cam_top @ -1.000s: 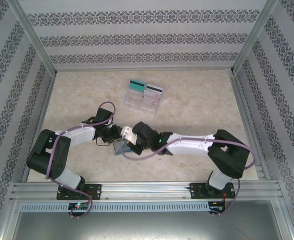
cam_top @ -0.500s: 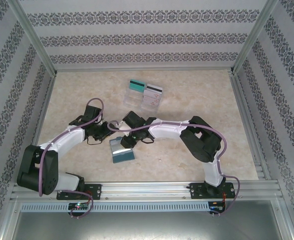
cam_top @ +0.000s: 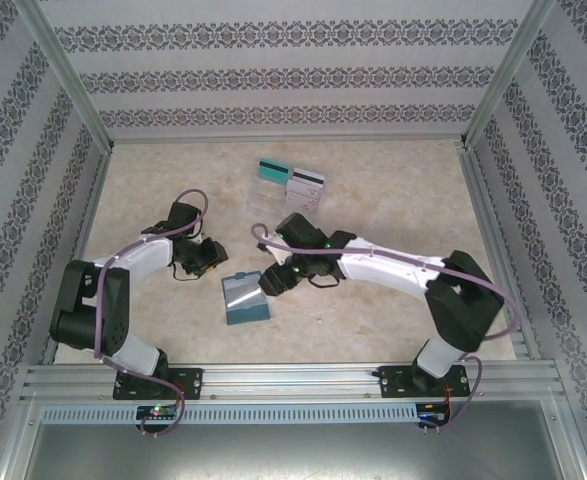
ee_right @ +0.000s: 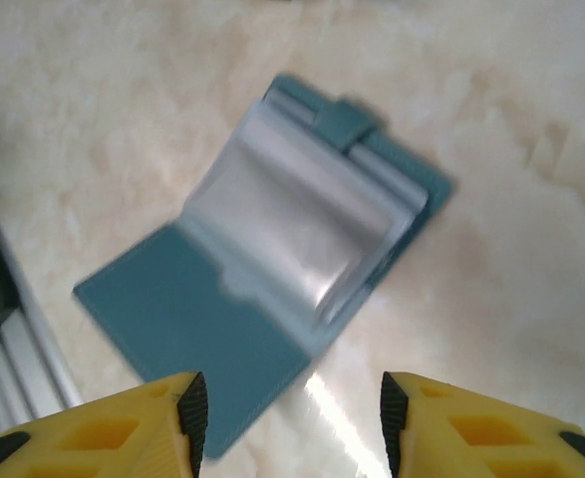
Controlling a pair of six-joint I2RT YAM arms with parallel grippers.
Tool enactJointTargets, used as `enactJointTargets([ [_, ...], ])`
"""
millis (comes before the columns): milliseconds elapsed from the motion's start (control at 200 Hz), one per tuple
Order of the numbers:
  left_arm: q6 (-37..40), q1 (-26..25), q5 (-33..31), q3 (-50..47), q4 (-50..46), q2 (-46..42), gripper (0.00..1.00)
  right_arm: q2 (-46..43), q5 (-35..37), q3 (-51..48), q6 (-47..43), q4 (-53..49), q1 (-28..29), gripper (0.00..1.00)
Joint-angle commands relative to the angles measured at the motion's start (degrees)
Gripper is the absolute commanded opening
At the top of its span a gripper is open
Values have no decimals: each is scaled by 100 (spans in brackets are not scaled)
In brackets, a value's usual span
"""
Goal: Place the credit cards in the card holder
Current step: Close the card holder at the bottom-center of the table.
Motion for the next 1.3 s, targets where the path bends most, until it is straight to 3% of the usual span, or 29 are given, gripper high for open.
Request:
enactJointTargets([
  [0, 201, 69, 280, 195, 223, 308, 35, -195, -143, -648, 462, -142, 659, 49],
  [125, 213, 61, 472, 263, 442, 637, 34, -15, -367, -841, 738, 129, 1297, 48],
  [295, 176, 35, 570, 225, 570, 748, 29, 719, -253, -306, 746, 230, 1589, 48],
  [555, 58, -38, 552, -462, 716, 479, 18, 1146, 376, 422, 956, 388, 993, 47],
  [879, -852, -829, 580, -1316, 1489, 288, 11, 1339, -42, 951, 967, 389, 272, 47],
  [1089, -1567, -1612, 81, -1560, 1442, -243, 7, 1568, -291, 963, 1087, 374, 32, 47],
  [1294, -1838, -1678, -159, -1874, 1240, -883, 2, 1608, -104, 700, 1135, 292, 28, 44],
])
